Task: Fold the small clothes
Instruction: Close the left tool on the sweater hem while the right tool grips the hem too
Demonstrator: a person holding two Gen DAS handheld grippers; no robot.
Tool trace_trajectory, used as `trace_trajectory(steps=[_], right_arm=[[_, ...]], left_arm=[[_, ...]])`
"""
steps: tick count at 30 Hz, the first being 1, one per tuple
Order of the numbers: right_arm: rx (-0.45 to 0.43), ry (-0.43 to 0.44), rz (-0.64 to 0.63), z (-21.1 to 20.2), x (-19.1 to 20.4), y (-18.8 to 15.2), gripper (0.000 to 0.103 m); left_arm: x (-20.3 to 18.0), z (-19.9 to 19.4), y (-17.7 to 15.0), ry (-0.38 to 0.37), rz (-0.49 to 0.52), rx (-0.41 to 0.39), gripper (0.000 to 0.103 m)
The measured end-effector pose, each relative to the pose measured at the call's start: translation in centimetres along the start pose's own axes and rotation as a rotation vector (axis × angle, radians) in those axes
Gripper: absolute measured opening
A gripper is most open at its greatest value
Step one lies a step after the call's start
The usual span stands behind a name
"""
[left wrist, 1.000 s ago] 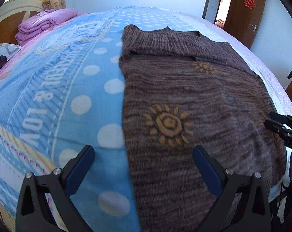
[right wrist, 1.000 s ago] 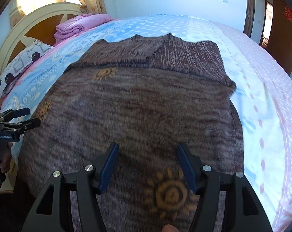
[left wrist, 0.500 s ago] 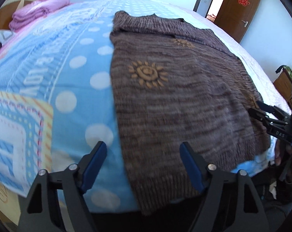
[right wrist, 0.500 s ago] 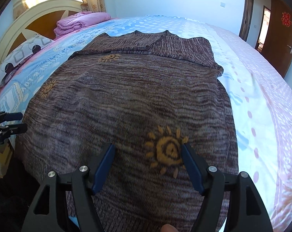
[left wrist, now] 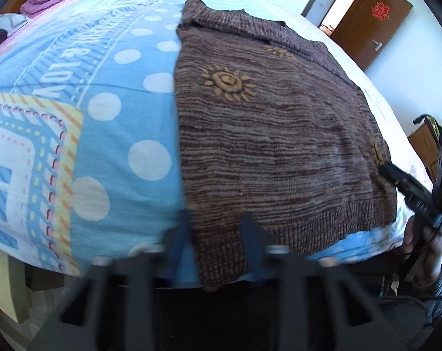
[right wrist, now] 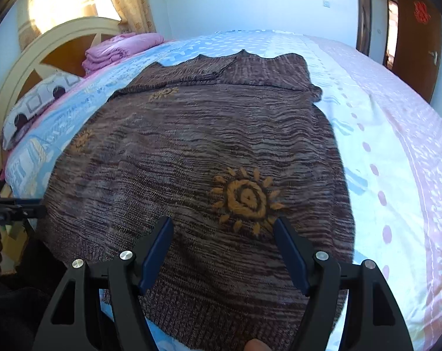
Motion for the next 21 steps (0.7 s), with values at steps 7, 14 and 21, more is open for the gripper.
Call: trace_trajectory(steps=[7, 14, 21], right_arm=[[-0.017, -0.049, 0.114, -3.3, -4.9, -0.8, 0.072], [0.062, 0.003, 0.196, -5.0, -6.5, -4.4, 0.07], [0.126, 0.015, 0.182, -3.6, -5.9, -6.8, 0.05]], left_arm=[[0.1, -0.9, 0.4, -0.081, -0.016, 0.008, 0.007], [-0.1, -1.0, 0.7, -0.101, -0.013, -0.009, 0.007], [0.1, -0.1, 0.3, -0.096, -0.034, 0.019, 0.017]])
Point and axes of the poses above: each gripper's, at about its wrist camera, not at the fingertips, and z roughly the way its jaws point, x to its left, y to its top, the point moved 9 cm from there along z, roughly the way its jaws point, and after that the axes turned 3 degrees about -y, right-handed, at the moved point
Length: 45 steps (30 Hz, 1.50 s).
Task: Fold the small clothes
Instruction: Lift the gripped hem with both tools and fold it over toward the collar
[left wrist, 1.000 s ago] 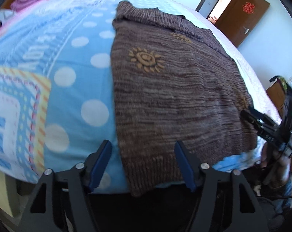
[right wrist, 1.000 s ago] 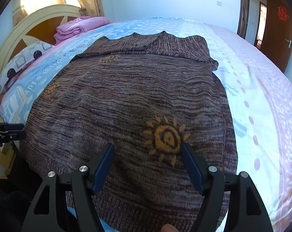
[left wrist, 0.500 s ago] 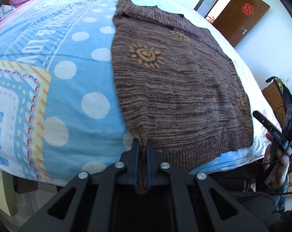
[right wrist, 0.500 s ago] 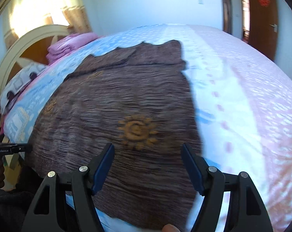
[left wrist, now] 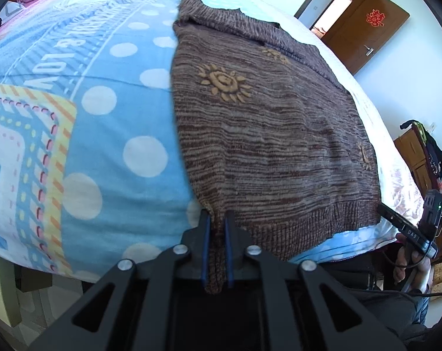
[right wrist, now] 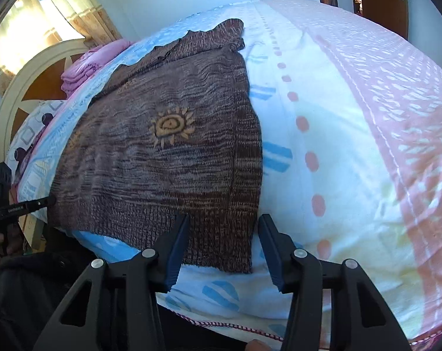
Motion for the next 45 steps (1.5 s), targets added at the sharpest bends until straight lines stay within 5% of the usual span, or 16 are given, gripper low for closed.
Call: trace_trajectory(steps=[2, 4, 7, 19, 45], right_arm=[[0.002, 0.001, -0.003, 0.0, 0.1, -0.1, 0.046], [0.008, -0.005, -0.009, 0.0, 0.0, -0.4, 0.025], [0.023, 0.043, -0.014, -0.2, 0.6, -0.9, 0.006], [-0.218, 0.176, 0.056, -6.6, 0.7, 1.6, 0.005], [-0.399, 0.181, 0.051, -9.4, 2.7, 10.2, 0.005]], left_arm=[[-0.2, 0.1, -0.2, -0.025, -0.007, 0.008, 0.026], [-0.4, 0.3, -0.5, -0.025, 0.003, 0.024, 0.028], [-0.9, 0.1, -0.7, -0.007, 0.064, 0.033, 0.007], [-1.5, -6.5, 3.2, -0.144, 0.046, -0.16, 0.007], [-2.5, -7.8, 9.4, -0.163, 0.057, -0.276, 0.007]])
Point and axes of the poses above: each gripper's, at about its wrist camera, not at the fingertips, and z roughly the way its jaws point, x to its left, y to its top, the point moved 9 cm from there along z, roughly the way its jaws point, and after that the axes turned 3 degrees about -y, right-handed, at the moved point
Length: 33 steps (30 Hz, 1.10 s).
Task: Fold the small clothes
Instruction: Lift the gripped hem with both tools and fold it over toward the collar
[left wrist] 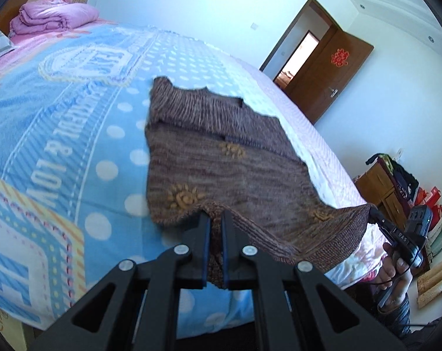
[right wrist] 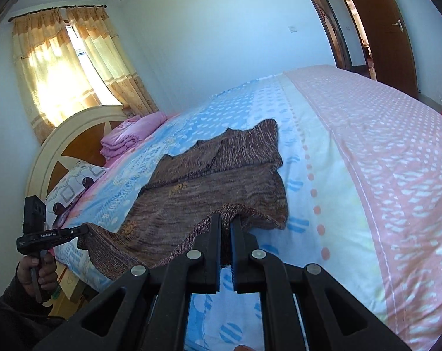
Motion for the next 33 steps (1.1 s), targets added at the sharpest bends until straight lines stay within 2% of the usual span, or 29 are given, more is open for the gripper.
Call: trace_trajectory(steps=[12, 21, 28, 33], right_arm=[[-0.064, 0.014, 0.024, 1.7, 0.9, 4.8, 0.005], [-0.115, 0.019, 0.009, 3.8, 2.1, 9.8, 0.005], [-0.106, -0.006, 0.003, 7.3, 1.7, 11.9, 0.005], [-0.076, -0.021, -0.011, 11.3, 1.3, 14.1, 0.005]], left_arm=[[0.2, 0.3, 4.3, -0.013, -0.019, -0.069, 0.007], [1.0, 1.3, 8.6, -0.035, -0.04, -0.122, 0.007], [2.8, 3.7, 11.8, -0.043, -0.053, -0.131, 0.007], [4.3, 6.6, 14.4, -0.046, -0.086, -0.115, 0.007]])
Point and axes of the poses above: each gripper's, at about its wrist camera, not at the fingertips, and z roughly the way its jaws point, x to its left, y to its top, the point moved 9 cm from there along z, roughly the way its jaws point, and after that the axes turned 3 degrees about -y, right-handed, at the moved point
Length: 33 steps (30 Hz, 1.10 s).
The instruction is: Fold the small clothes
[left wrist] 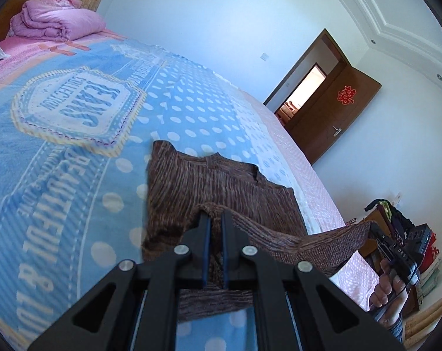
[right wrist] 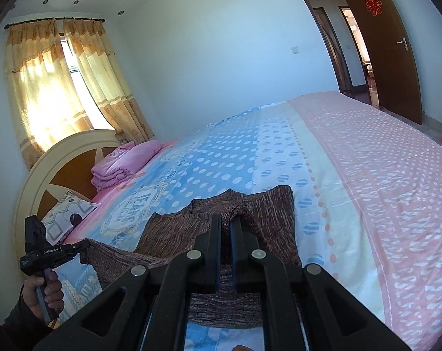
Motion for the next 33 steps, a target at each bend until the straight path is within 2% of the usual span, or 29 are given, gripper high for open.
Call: trace_trajectory(steps=[6, 16, 18, 21, 23, 24, 25, 27, 28, 31, 33], right_arm=[[0.043, -0.028, -0.008, 5.9, -1.0, 1.9, 0.005], [0.145, -0.114, 0.006, 14.9, -4.6, 1.1, 0.005], [0.193, -0.116, -0.002, 16.8, -5.2, 0.3, 0.005], [0.24, -0.176, -0.051, 18.7, -6.3, -0.8, 0.005], [0.265, -0.22, -0.084, 18.9, -6.8, -1.5, 0.017], [0.277, -0.244, -0.11, 18.7, -7.0, -1.9, 0.045], [0.284, -0.248, -0.135, 18.2, -6.9, -2.3, 0.071], [0.297, -0.24, -0.191, 17.2, -6.1, -3.1, 0.073], [0.312, -0.251, -0.235, 17.0, -5.6, -3.6, 0.073], [0.368, -0.306, -0.426, 17.1, -3.8, -5.9, 0.073], [0.406, -0.322, -0.543, 18.0, -2.6, -7.6, 0.073]], left_arm=[[2.1, 3.8, 2.0, 0.026, -0.035, 0.031, 0.007], [5.5, 9.3, 3.6, 0.084, -0.053, 0.085, 0.007], [6.1, 10.2, 3.5, 0.134, -0.03, 0.09, 0.01], [7.1, 9.9, 3.2, 0.216, 0.009, 0.09, 0.013], [7.5, 8.9, 3.0, 0.229, 0.024, 0.088, 0.024], [7.5, 8.3, 2.9, 0.234, 0.045, 0.083, 0.035], [7.4, 7.5, 2.7, 0.256, 0.081, 0.075, 0.052], [6.7, 6.0, 1.8, 0.297, 0.173, 0.066, 0.073], [6.3, 6.0, 1.3, 0.309, 0.219, 0.074, 0.078], [5.2, 7.3, -1.2, 0.386, 0.4, 0.16, 0.083], [5.3, 8.9, -2.3, 0.443, 0.461, 0.208, 0.083]])
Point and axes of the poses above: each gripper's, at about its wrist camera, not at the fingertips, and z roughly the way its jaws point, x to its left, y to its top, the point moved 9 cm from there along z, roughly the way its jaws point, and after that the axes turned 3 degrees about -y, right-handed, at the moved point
